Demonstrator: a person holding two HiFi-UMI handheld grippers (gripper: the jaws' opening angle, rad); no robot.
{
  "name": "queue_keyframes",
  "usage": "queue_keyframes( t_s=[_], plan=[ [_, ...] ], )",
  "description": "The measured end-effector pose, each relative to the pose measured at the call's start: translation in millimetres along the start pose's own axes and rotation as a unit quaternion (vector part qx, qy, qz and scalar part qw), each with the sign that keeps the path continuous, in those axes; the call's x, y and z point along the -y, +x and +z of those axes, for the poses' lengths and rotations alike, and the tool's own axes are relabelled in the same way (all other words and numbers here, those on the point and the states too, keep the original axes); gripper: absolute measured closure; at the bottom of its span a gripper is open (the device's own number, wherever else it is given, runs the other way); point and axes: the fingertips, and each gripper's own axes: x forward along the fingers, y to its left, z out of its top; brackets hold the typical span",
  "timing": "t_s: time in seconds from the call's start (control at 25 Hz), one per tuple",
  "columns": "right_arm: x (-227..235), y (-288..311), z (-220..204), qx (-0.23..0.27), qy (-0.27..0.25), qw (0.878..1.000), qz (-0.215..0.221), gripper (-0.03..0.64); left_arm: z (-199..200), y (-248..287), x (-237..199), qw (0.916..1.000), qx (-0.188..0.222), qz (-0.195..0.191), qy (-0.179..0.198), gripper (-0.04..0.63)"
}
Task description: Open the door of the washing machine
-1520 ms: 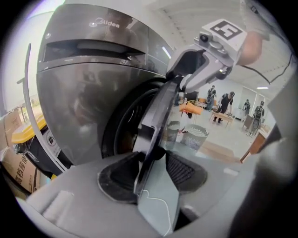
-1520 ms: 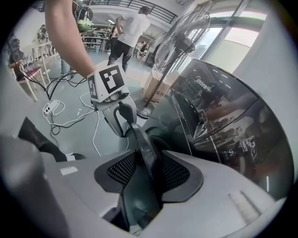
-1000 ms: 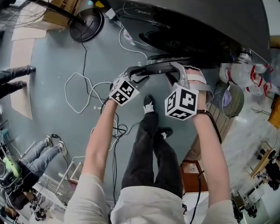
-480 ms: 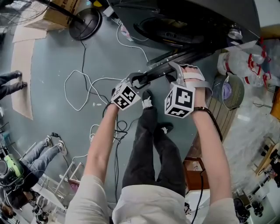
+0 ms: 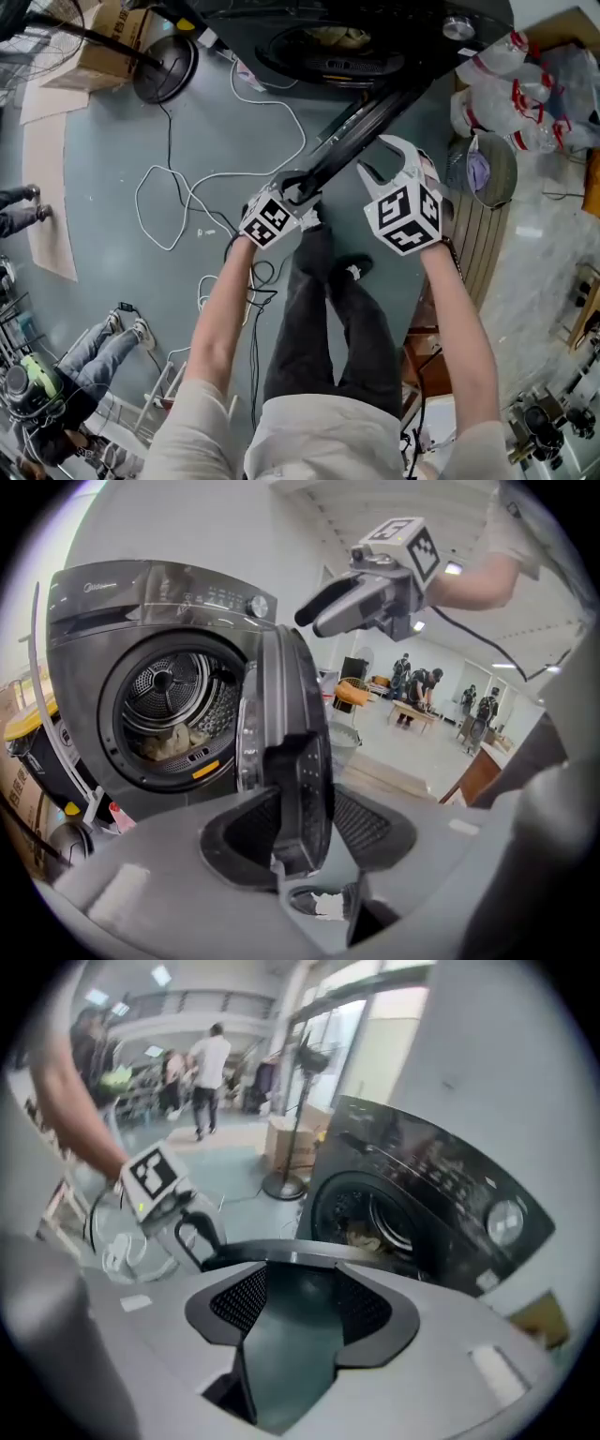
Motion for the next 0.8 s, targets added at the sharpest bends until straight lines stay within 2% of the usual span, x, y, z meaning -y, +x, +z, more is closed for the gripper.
queue_keyframes(
  t_s=[0.04,0.12,0.24,0.36,0.56,0.8],
  plan=[
    [6,-6,-3,0.02,0.067,0.998,0.002,0.413,0,1,5,1.0,-0.002,-0.004,0.003,0.371],
    [18,-17,-8,0.054,0.175,0.983,0.0,0.413,1,4,14,0.9998,-0.007,-0.013,0.011,0.371],
    [23,-27,-21,0.073,0.252,0.965,-0.002,0.413,2,9,28,0.9992,-0.015,-0.028,0.023,0.371],
    [18,-32,-33,0.072,0.277,0.958,-0.004,0.413,4,14,42,0.9987,-0.018,-0.043,0.023,0.37],
    [8,-43,-54,0.064,0.294,0.954,0.0,0.413,9,26,71,0.9975,-0.024,-0.061,0.026,0.368],
    [2,-49,-75,0.062,0.332,0.941,0.01,0.413,21,50,116,0.9932,-0.028,-0.101,0.052,0.374]
  ],
)
